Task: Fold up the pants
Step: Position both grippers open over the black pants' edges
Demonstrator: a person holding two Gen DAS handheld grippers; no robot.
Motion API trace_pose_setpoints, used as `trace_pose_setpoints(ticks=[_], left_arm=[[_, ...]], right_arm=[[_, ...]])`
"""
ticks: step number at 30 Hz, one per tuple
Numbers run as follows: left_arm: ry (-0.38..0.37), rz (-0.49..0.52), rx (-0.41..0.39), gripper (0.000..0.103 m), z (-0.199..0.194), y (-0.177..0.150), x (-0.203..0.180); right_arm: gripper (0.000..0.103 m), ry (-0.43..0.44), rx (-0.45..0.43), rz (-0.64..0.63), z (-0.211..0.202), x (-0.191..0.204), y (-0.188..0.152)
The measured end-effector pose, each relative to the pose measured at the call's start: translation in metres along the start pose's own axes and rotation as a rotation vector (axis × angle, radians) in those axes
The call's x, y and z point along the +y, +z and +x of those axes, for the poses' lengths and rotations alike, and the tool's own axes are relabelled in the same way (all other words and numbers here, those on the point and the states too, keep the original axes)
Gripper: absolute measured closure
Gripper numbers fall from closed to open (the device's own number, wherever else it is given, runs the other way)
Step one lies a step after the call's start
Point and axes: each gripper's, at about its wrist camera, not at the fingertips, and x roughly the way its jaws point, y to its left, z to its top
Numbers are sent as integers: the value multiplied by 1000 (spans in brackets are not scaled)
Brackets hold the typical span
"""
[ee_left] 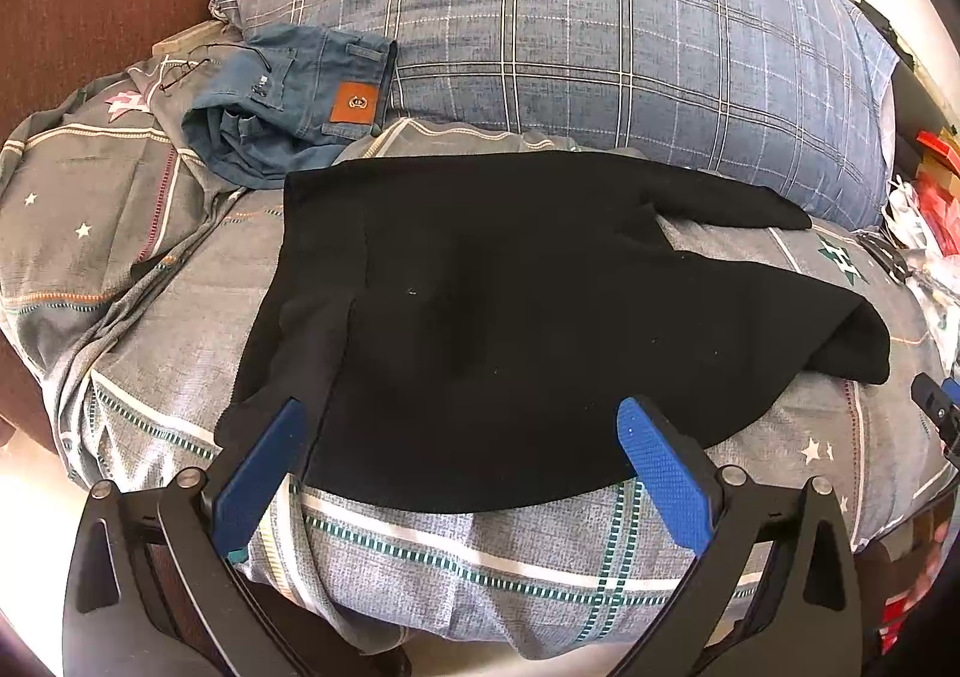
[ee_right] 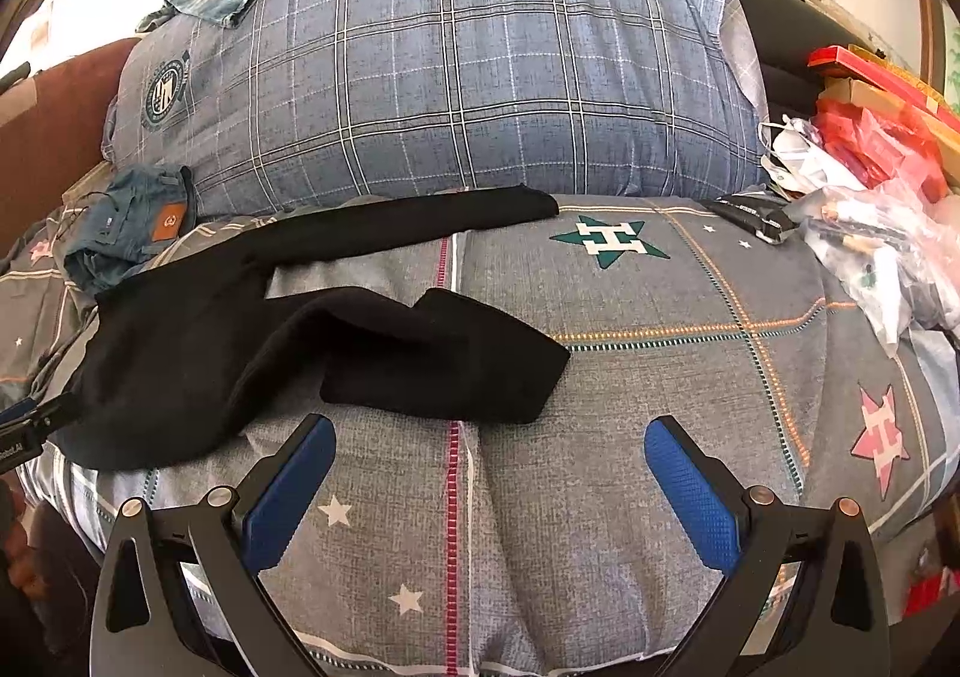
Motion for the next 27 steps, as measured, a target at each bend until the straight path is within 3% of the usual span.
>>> trace_pose_setpoints(ticks=[27], left_arm=[[-6,3,6,0,5,2,-5]], right_arm=[[0,14,12,-12,10,5,-1]])
